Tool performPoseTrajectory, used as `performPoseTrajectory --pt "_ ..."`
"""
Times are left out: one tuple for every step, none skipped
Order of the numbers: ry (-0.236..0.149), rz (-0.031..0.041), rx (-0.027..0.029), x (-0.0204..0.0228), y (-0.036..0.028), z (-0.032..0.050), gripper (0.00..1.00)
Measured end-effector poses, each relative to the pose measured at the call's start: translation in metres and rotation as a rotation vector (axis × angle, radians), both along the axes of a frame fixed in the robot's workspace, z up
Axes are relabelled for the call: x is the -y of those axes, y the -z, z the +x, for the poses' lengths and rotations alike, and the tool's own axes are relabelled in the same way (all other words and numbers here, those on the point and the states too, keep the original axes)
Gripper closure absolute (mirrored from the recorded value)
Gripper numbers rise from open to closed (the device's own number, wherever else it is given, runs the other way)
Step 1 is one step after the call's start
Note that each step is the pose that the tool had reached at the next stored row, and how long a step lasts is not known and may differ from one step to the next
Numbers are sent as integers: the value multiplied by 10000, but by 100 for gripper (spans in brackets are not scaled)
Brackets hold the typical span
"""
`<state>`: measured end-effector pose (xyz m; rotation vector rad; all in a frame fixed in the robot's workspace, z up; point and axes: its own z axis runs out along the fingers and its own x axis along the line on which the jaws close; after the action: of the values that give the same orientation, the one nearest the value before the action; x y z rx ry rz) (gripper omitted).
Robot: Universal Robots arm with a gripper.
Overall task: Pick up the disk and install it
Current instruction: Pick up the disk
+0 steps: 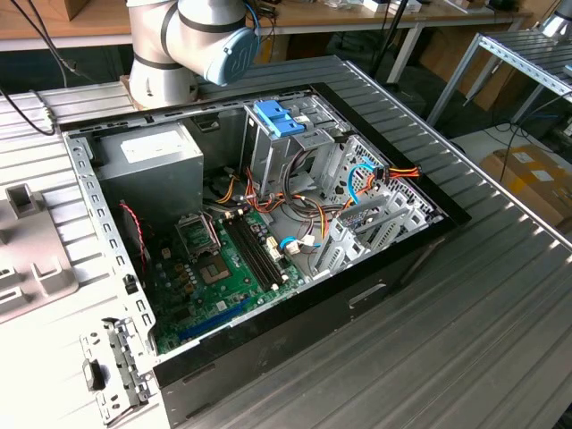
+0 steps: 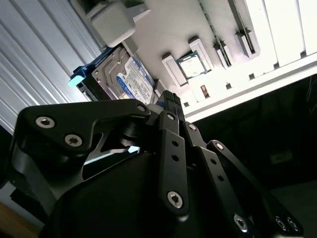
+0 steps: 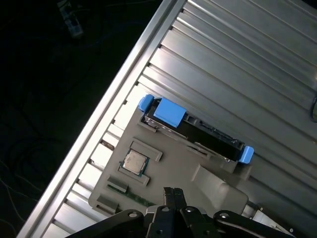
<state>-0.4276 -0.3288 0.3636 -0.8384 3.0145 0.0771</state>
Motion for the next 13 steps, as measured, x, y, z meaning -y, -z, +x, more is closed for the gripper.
performPoseTrajectory --pt "-53 0 -1 0 0 0 89" --pt "-87 0 0 0 0 0 89" --pt "-119 0 -1 0 0 0 89" --pt "-156 0 -1 0 1 0 89" --pt "-188 0 0 0 1 0 89" --pt "-260 0 -1 0 1 0 89" --pt "-303 0 0 0 2 0 89" --pt "-330 0 -1 0 2 0 89" --pt "-395 0 0 0 2 0 89" --pt "-447 0 0 0 2 0 89" --pt "-487 0 0 0 3 0 89" --pt "-518 0 -1 0 3 0 89" --pt "-567 0 -1 0 3 0 89"
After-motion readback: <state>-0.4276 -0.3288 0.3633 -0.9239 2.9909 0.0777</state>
